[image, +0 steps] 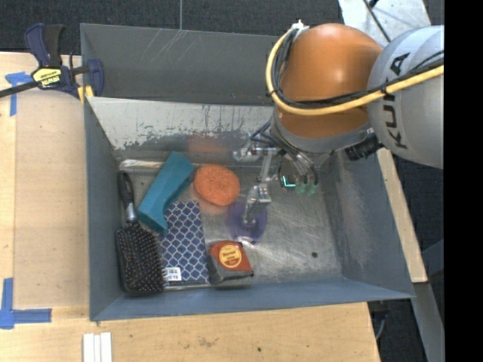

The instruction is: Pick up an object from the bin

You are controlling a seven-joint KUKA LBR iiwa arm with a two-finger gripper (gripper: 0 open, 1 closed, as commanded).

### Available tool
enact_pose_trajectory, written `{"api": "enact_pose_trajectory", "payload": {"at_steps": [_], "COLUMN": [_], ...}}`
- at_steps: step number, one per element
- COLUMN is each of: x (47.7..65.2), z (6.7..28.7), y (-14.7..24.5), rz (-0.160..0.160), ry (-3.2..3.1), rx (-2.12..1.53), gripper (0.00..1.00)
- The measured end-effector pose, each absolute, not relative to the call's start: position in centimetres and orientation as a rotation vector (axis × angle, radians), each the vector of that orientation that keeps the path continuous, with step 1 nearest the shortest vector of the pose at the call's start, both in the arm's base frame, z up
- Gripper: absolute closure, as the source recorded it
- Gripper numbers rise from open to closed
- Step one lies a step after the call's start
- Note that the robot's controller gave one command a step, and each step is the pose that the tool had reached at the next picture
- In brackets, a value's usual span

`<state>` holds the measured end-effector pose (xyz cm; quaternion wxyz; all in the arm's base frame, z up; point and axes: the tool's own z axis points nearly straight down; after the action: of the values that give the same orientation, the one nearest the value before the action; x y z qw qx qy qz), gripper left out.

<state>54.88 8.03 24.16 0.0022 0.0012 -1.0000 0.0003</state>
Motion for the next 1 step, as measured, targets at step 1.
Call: {"api": "enact_pose_trajectory", "payload": {"at_steps": [1], "x": [55.03], "z": [24.56], "y": [8.02], "rz": [-0.001], "ry": [-3.145], "rx": [0.001], "gripper": [0.0]}}
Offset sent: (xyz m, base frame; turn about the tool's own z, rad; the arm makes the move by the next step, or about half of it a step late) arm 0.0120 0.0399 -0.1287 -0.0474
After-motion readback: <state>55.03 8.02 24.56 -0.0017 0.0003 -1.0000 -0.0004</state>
